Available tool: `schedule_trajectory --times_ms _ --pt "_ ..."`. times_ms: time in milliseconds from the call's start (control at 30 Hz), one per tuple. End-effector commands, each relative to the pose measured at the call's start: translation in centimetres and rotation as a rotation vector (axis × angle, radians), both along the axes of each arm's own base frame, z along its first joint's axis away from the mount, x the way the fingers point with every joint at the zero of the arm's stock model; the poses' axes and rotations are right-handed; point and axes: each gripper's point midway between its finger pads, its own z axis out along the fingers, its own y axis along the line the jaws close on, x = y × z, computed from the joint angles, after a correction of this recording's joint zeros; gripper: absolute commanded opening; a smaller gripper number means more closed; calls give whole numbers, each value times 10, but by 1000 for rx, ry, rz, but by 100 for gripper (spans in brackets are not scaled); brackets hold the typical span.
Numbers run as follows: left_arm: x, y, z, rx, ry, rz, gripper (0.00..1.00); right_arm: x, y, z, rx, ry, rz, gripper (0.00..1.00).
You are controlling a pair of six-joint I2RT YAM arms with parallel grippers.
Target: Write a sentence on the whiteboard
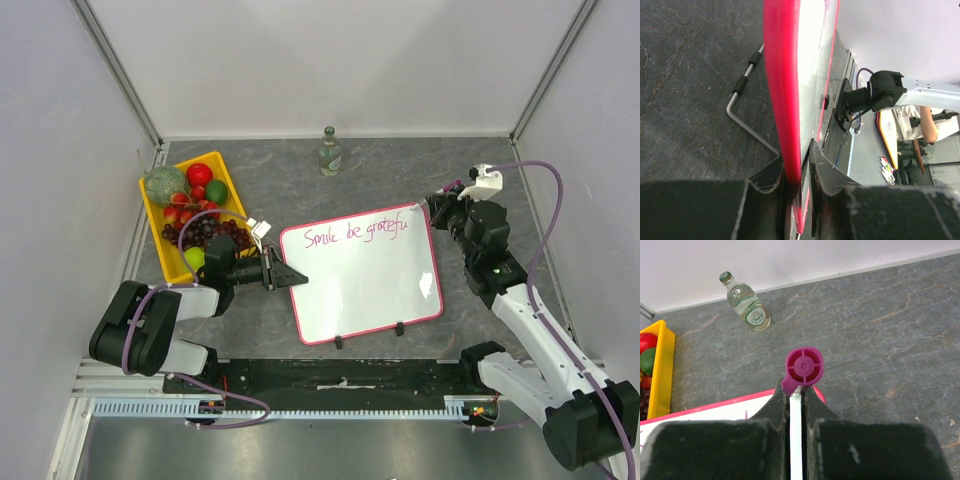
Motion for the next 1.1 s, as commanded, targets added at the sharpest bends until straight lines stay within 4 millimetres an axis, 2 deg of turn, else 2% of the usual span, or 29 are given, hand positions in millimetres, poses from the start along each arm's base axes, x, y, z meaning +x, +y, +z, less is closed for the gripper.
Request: schedule_trajectory --times_ms 0,700,1067 --pt "0 2 -17 59 -50 12 2 7 0 22 37 -69 -2 0" --pt "0 2 -18 60 -47 13 2 -12 4 -26 30 27 52 0" --pt "-1 2 -17 59 -47 12 2 -23 3 -40 37 57 61 0"
